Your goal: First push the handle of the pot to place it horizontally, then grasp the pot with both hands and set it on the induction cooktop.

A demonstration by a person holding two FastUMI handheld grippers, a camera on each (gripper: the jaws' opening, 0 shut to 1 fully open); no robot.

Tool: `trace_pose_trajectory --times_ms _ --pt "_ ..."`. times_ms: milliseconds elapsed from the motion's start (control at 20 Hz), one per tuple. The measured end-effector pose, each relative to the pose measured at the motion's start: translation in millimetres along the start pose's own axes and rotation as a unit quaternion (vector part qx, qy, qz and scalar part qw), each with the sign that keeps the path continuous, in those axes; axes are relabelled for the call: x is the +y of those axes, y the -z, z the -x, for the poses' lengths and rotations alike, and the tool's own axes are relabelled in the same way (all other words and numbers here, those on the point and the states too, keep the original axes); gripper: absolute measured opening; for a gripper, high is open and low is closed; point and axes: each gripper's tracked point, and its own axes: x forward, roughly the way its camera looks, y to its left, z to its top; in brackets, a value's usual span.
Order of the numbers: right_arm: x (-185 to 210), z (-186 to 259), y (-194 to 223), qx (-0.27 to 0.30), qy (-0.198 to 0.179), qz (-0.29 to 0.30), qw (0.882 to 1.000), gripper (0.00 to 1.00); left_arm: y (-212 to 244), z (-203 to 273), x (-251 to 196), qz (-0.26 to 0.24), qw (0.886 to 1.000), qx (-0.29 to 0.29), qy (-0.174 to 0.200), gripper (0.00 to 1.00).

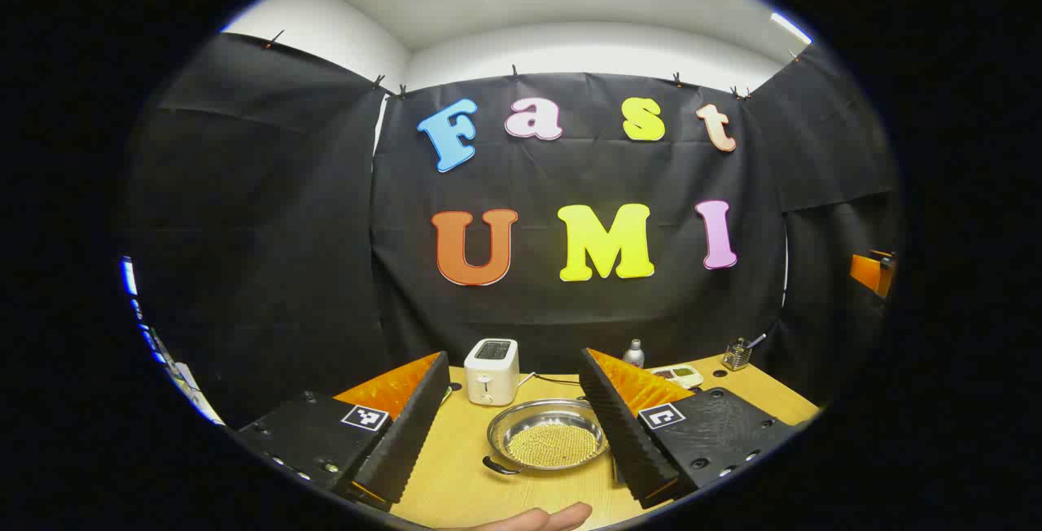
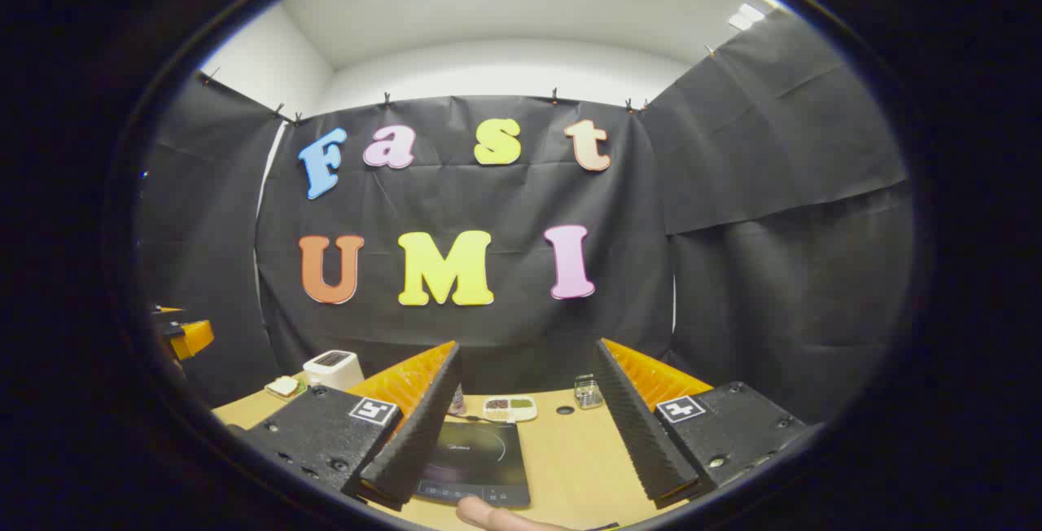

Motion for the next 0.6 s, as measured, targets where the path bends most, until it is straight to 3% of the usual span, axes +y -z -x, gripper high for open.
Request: trace_pose_trajectory --times_ms 450,500,600 --pt "-1.1 -0.1 2.6 -0.001 -0.018 -0.005 1.0 0.96 -2.0 4.5 -16.1 0.006 1.0 -0.005 0.026 0.96" --pt "-1.6 0.1 1.1 -0.002 -0.018 -0.005 1.0 1.0 -2.5 5.2 -16.7 0.006 1.0 -0.006 0.027 0.96" --pt "-1.3 1.5 0.7 -0.005 -0.019 -0.004 1.0 0.96 -3.8 6.5 -19.2 0.006 1.0 -0.006 0.03 0.95"
